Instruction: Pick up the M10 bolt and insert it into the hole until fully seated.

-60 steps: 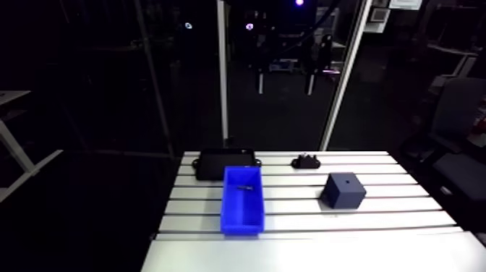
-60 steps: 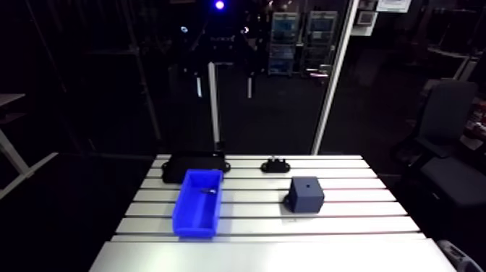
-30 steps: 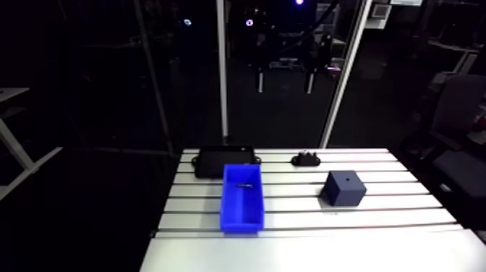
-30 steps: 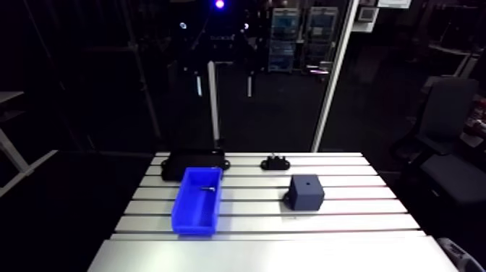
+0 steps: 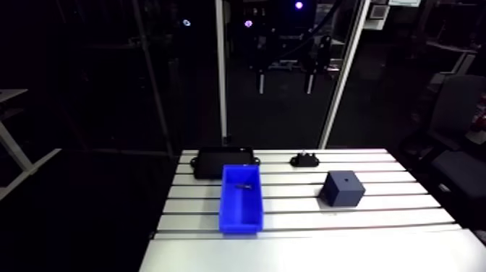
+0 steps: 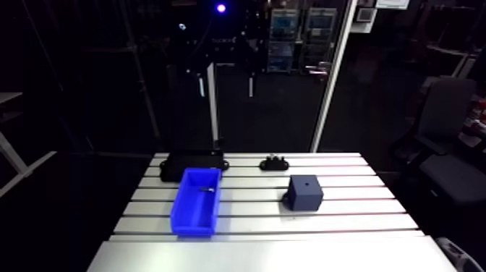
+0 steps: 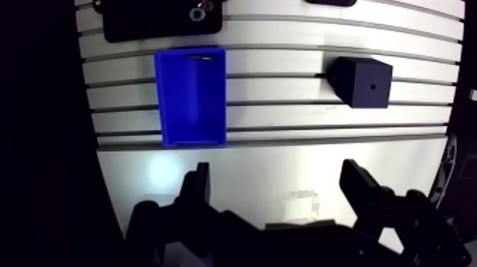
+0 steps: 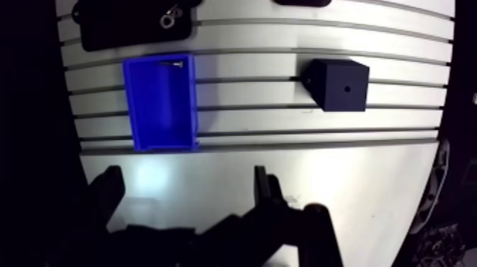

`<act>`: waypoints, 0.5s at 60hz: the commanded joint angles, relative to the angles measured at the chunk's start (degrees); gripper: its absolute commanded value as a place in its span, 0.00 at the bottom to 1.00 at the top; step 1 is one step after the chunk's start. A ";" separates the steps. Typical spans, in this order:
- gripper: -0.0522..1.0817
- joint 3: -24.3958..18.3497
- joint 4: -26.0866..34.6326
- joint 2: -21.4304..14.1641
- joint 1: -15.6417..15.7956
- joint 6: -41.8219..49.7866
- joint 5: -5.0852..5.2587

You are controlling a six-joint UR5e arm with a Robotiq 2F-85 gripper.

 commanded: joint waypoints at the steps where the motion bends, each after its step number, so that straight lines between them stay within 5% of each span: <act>1: 0.05 0.88 -2.31 -0.32 -1.26 -0.14 0.00; 30: 0.05 2.28 -11.93 2.70 -7.52 -8.16 0.17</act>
